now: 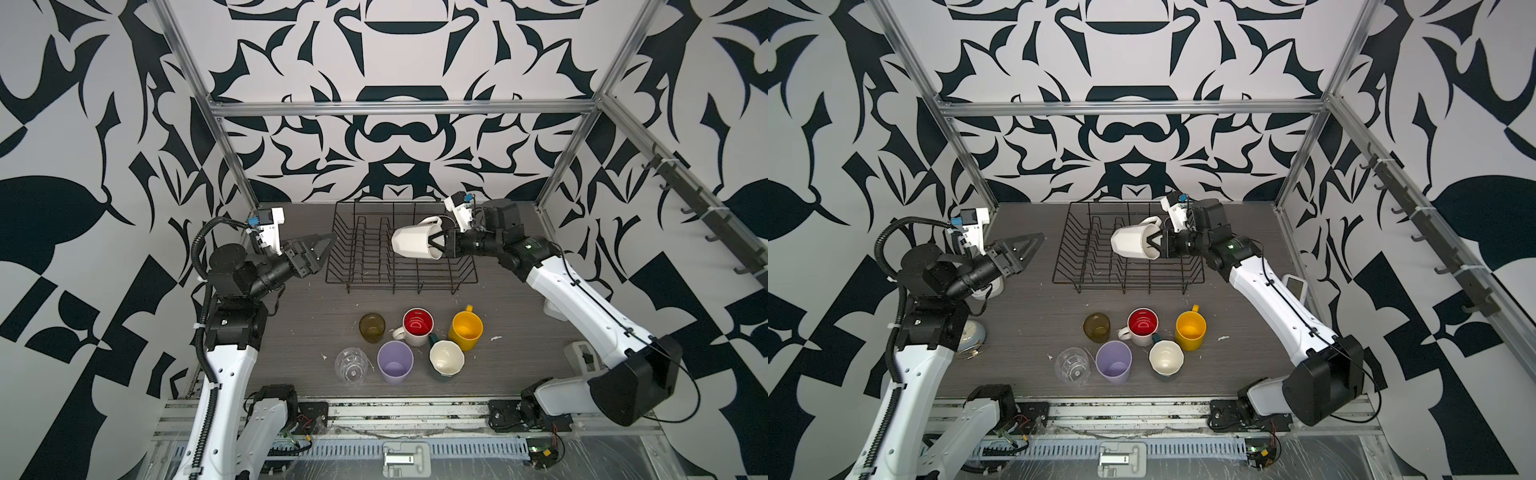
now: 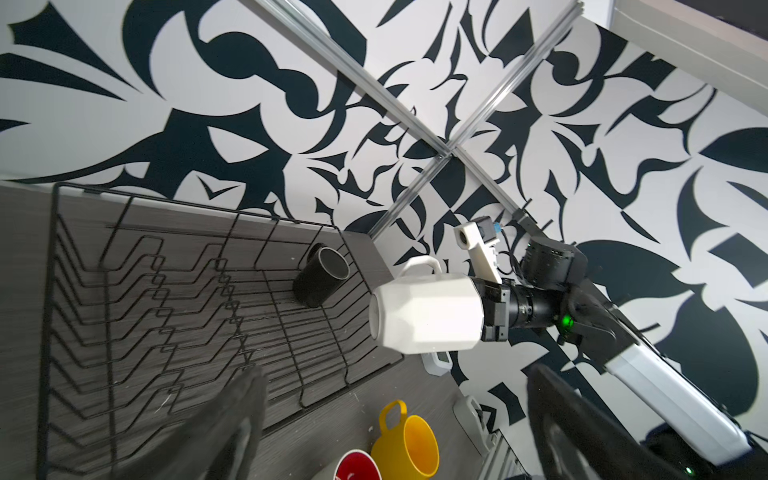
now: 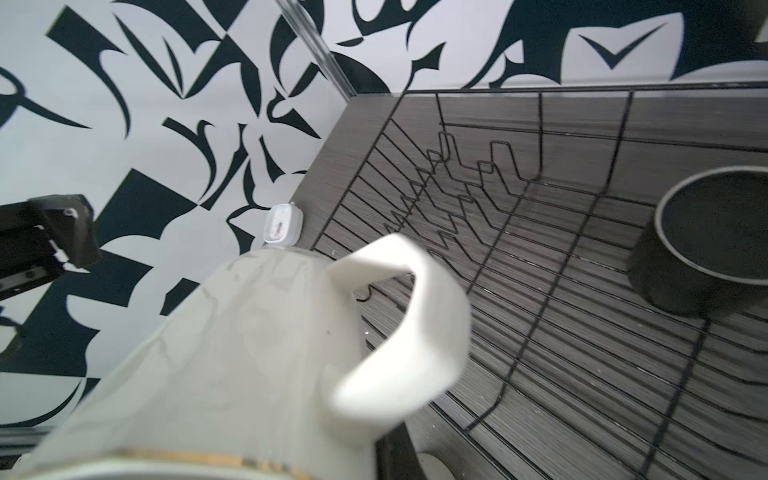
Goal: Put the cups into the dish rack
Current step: 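Carry the white mug above the rack while the left gripper reaches toward it, then close the left gripper on the white mug held by the right gripper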
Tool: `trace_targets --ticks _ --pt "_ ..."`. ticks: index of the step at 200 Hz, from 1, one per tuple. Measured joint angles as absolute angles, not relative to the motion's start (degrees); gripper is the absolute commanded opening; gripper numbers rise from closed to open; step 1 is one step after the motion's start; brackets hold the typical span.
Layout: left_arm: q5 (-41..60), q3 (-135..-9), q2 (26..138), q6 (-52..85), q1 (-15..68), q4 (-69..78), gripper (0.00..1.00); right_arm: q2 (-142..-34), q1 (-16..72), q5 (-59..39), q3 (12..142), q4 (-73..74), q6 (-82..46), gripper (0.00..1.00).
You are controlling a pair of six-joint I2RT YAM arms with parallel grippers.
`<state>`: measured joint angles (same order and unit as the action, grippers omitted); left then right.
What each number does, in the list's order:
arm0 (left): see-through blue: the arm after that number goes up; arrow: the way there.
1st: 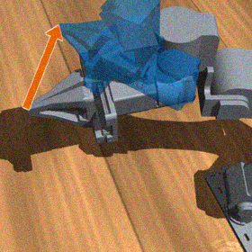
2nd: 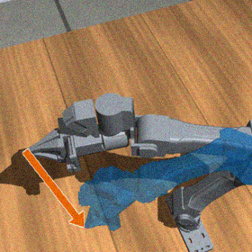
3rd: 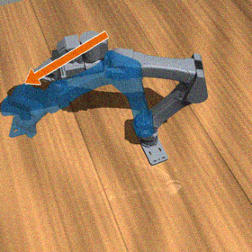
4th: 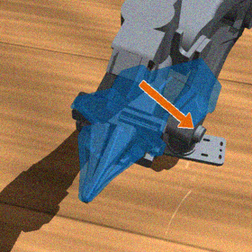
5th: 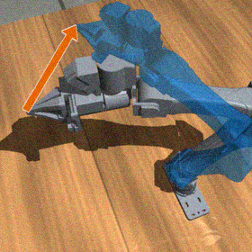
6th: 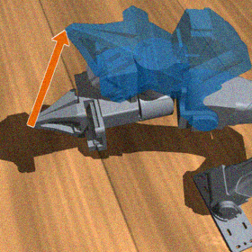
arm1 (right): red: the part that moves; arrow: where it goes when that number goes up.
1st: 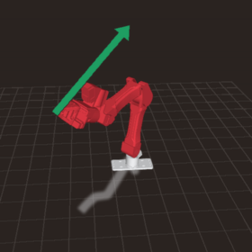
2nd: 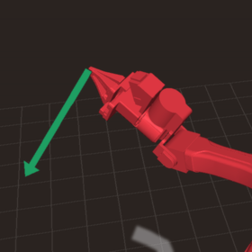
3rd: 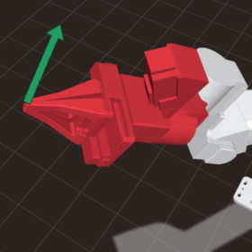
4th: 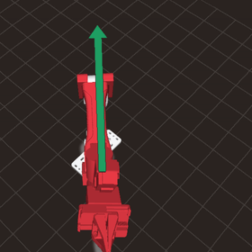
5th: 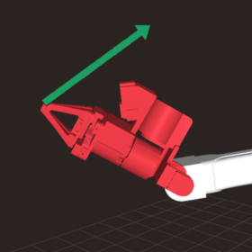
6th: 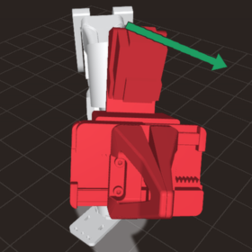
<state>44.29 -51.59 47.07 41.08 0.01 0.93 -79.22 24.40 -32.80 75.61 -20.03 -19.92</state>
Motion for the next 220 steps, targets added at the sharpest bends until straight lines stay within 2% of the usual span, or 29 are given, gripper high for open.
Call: trace_targets --ticks 54,97,220 --pt "51.96 -45.45 53.52 48.62 0.08 13.56 1.00 -77.17 28.51 -37.91 74.72 -14.15 -18.61 0.00" --pt "56.05 -44.99 54.41 50.87 2.87 20.36 1.00 -76.55 29.95 -40.45 72.93 -10.96 -17.37 0.00" --pt "61.25 -44.97 57.21 51.16 10.35 26.41 1.00 -77.58 34.02 -44.88 72.47 -3.46 -16.32 0.00"
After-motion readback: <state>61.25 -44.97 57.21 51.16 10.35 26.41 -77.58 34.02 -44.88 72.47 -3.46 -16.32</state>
